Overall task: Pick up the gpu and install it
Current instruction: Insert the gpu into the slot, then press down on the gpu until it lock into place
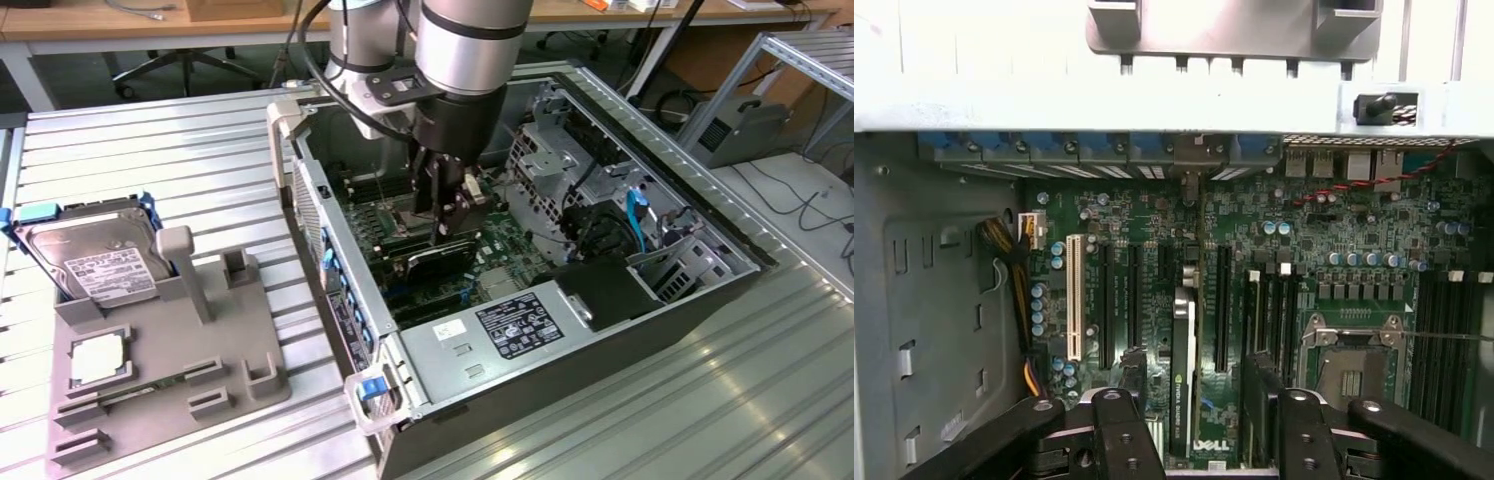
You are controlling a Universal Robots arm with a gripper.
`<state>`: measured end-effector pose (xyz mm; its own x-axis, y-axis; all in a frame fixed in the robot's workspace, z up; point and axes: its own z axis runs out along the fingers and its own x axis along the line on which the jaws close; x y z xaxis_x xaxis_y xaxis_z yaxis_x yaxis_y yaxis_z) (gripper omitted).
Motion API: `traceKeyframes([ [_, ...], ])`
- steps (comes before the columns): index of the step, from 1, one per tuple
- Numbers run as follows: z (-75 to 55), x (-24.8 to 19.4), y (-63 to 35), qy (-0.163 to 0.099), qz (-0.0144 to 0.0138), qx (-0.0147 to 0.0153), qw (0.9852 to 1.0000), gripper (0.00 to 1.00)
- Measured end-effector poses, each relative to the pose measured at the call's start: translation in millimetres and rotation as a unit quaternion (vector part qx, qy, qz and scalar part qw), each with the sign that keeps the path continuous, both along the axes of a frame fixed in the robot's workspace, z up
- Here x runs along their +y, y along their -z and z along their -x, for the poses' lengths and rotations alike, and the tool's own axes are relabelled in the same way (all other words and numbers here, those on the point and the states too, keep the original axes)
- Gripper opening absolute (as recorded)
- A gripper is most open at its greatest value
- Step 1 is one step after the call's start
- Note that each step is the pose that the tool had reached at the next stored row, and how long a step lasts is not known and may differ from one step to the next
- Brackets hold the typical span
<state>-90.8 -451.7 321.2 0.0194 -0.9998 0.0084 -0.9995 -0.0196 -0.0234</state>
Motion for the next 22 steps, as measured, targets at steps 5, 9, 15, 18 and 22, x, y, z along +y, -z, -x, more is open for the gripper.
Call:
traceKeyframes([
  [5,0.0,0.0,-2.4,0.000,0.0001,0.0000,1.0000,0.52],
  [9,0.0,0.0,-4.0,0.000,-0.0001,-0.0001,1.0000,0.52],
  [15,0.0,0.0,-4.1,0.000,0.0000,0.0000,1.0000,0.52],
  [18,0.0,0.0,-4.1,0.000,0.0000,0.0000,1.0000,0.52],
  [22,0.0,0.0,-4.1,0.000,0.0000,0.0000,1.0000,0.51],
])
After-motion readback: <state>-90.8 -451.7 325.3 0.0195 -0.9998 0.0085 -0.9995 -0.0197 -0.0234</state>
